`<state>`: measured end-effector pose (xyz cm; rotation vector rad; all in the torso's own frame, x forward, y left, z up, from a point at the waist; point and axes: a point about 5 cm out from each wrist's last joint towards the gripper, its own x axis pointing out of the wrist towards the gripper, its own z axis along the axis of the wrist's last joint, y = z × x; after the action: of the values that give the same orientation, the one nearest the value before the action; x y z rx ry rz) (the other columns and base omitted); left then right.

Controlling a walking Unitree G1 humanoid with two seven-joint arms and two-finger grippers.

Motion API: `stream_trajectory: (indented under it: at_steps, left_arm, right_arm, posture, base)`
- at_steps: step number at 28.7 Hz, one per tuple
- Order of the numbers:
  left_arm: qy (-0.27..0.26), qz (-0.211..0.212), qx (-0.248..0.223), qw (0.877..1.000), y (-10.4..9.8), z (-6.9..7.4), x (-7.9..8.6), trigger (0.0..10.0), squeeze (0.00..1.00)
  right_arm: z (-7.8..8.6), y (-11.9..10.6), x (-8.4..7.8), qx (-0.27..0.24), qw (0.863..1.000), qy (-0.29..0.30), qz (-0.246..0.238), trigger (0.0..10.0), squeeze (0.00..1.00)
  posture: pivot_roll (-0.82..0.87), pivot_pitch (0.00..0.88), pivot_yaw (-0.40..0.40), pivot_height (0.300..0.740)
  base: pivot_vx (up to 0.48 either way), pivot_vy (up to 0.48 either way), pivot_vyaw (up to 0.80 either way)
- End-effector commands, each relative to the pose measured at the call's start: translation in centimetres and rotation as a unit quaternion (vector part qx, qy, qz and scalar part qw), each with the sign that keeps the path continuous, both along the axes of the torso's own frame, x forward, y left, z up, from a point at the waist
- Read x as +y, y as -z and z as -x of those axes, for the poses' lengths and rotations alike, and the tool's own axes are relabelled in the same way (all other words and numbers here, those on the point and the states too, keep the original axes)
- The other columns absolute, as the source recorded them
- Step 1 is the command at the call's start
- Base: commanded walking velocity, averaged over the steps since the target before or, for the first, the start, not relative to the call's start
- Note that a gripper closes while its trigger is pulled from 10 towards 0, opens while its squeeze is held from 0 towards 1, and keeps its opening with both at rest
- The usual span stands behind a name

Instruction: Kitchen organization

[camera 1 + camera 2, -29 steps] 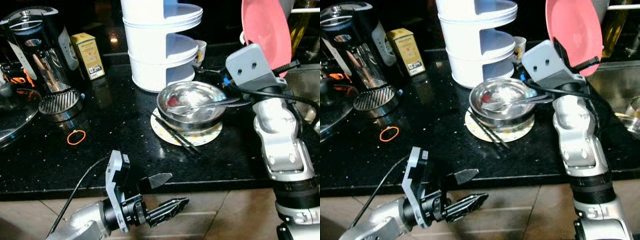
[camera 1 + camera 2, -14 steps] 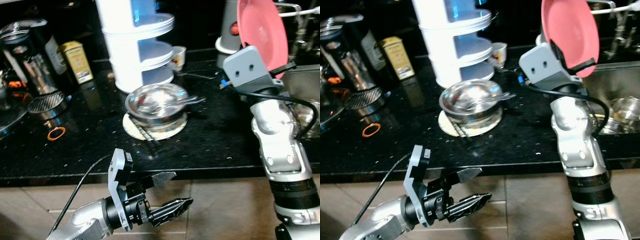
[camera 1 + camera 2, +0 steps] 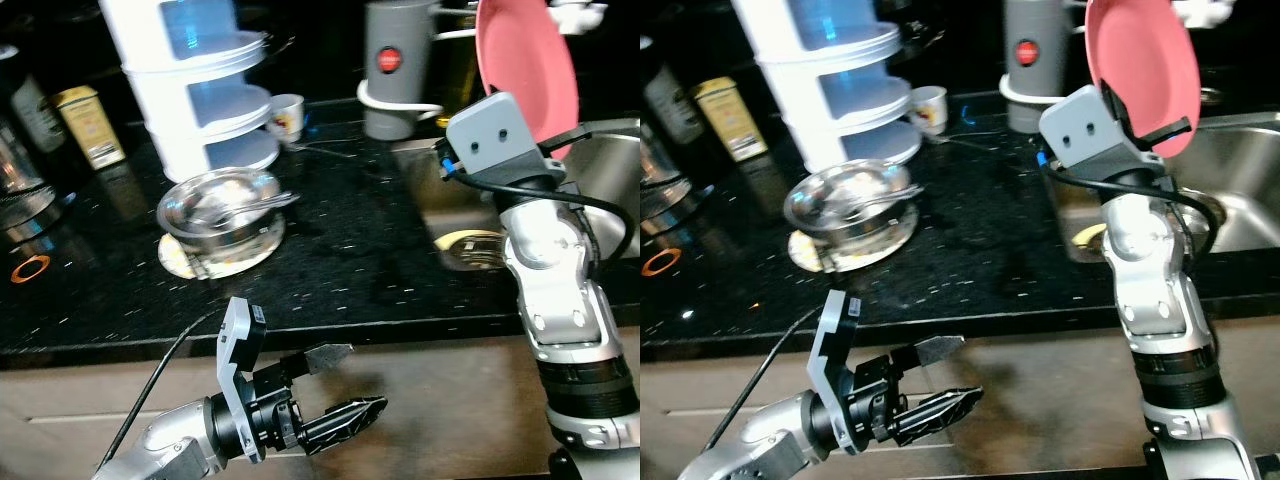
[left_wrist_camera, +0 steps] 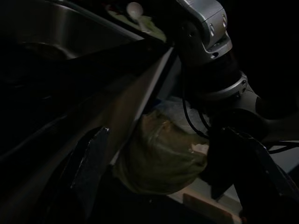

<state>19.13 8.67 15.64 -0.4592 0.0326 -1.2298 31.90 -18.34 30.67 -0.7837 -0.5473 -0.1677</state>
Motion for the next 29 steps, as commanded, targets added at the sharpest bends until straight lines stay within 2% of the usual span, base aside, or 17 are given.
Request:
stream_trajectory:
  at_steps: [1, 5, 6, 9, 12, 15, 21, 23, 29]
  left_arm:
    - [-0.004, -0.006, 0.013, 1.0, 0.4, -0.1, 0.3, 10.0, 0.0]
    - [-0.006, -0.007, 0.014, 1.0, 0.5, -0.1, 0.3, 10.0, 0.0]
    - [-0.005, -0.006, 0.014, 1.0, 0.5, -0.2, 0.3, 10.0, 0.0]
    - [-0.005, -0.006, 0.014, 1.0, 0.5, -0.2, 0.2, 10.0, 0.0]
    - [-0.007, -0.005, 0.015, 1.0, 0.6, -0.3, 0.2, 10.0, 0.0]
    - [-0.009, -0.005, 0.016, 1.0, 0.7, -0.3, 0.2, 10.0, 0.0]
    - [-0.018, -0.009, 0.018, 1.0, 0.9, -0.5, 0.2, 10.0, 0.0]
    - [-0.039, -0.011, 0.021, 0.999, 1.0, -1.0, 0.2, 10.0, 0.0]
    - [-0.042, -0.013, 0.018, 0.999, 1.0, -1.2, 0.2, 10.0, 0.0]
  right_arm:
    - [0.1, 0.1, 1.0, -0.006, 1.0, -0.019, 0.004, 10.0, 0.0]
    - [0.0, 0.5, 1.2, 0.001, 1.0, -0.026, -0.003, 10.0, 0.0]
    - [-0.2, 1.1, 1.9, 0.017, 0.998, -0.046, -0.028, 10.0, 0.0]
    - [-0.2, 1.3, 2.2, 0.024, 0.998, -0.053, -0.036, 10.0, 0.0]
    - [-0.4, 2.6, 3.8, 0.056, 0.993, -0.085, -0.053, 10.0, 0.0]
    - [-0.5, 3.4, 4.6, 0.076, 0.991, -0.097, -0.048, 10.0, 0.0]
    - [-0.6, 3.8, 4.8, 0.083, 0.99, -0.102, -0.044, 10.0, 0.0]
    - [-0.7, 3.8, 4.7, 0.086, 0.99, -0.102, -0.041, 10.0, 0.0]
    - [-0.8, 3.8, 4.6, 0.088, 0.99, -0.101, -0.038, 10.0, 0.0]
  posture:
    - [-0.03, 0.0, 0.049, 0.74]
    - [-0.03, 0.0, 0.049, 0.74]
    - [-0.03, 0.0, 0.046, 0.74]
    - [-0.03, 0.0, 0.046, 0.74]
    - [-0.03, 0.0, 0.041, 0.74]
    - [-0.03, 0.0, 0.038, 0.74]
    - [-0.03, 0.0, 0.036, 0.74]
    - [-0.03, 0.0, 0.033, 0.74]
    - [-0.03, 0.0, 0.031, 0.74]
  base:
    - [0.0, -0.409, 0.0]
    - [0.0, -0.408, 0.0]
    - [0.0, -0.405, 0.0]
    - [0.0, -0.405, 0.0]
    - [0.0, -0.409, 0.0]
    - [0.0, -0.406, 0.0]
    - [0.0, -0.392, 0.0]
    - [0.0, 0.0, 0.0]
    - [0.0, 0.0, 0.0]
